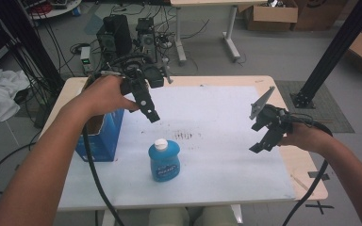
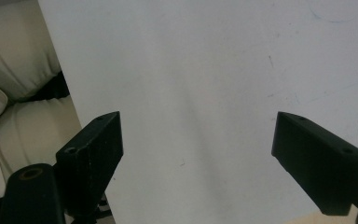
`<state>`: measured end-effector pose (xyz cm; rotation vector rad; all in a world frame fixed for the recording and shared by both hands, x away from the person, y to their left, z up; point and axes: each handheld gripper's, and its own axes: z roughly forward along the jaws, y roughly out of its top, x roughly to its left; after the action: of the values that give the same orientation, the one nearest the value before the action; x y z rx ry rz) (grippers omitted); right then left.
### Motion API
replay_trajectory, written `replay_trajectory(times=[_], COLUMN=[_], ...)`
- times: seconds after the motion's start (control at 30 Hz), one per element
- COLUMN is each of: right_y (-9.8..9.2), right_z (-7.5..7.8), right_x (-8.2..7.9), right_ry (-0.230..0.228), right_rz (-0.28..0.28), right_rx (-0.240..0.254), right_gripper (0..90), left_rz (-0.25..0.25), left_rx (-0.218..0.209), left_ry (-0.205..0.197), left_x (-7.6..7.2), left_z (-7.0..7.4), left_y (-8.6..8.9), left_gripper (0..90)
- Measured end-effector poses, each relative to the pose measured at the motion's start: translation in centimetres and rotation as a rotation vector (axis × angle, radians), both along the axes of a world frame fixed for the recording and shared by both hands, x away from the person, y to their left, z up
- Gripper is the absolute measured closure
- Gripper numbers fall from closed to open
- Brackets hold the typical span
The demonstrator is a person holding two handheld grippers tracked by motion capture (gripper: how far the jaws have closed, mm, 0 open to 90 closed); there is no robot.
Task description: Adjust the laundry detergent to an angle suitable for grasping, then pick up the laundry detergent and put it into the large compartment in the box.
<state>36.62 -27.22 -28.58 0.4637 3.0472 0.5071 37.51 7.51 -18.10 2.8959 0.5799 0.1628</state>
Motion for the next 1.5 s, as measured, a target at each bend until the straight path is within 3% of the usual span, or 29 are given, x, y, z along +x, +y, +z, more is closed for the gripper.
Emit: replay_trajectory(times=[0.47, 0.57, 0.7, 1.0, 1.4, 1.5], right_y=[0.3, 0.2, 0.2, -0.1, -0.2, -0.1], right_z=[0.5, 0.4, 0.3, -0.1, -0.3, -0.3], right_x=[-0.4, -0.3, -0.3, -0.3, -0.3, -0.4], right_ry=[-0.011, -0.011, -0.01, -0.003, -0.001, -0.002], right_rz=[0.012, 0.01, 0.011, 0.008, 0.008, 0.011], right_rx=[0.004, 0.006, 0.008, 0.002, -0.002, -0.001], right_gripper=[16.4, 16.4, 16.4, 16.4, 16.4, 16.4], left_rz=[-0.002, -0.005, -0.007, -0.013, -0.058, -0.046], left_rx=[0.004, -0.005, -0.057, -0.051, -0.035, -0.034], left_ry=[0.004, 0.018, 0.048, 0.093, 0.099, 0.101], left_x=[-1.3, -1.5, -2.0, -3.1, -4.5, -4.7], left_z=[0.7, 0.8, 0.8, -0.2, -1.4, -1.7], left_y=[-0.7, -0.8, -1.0, -1.8, -2.9, -3.1], left_gripper=[18.3, 18.4, 18.1, 17.8, 17.8, 17.7])
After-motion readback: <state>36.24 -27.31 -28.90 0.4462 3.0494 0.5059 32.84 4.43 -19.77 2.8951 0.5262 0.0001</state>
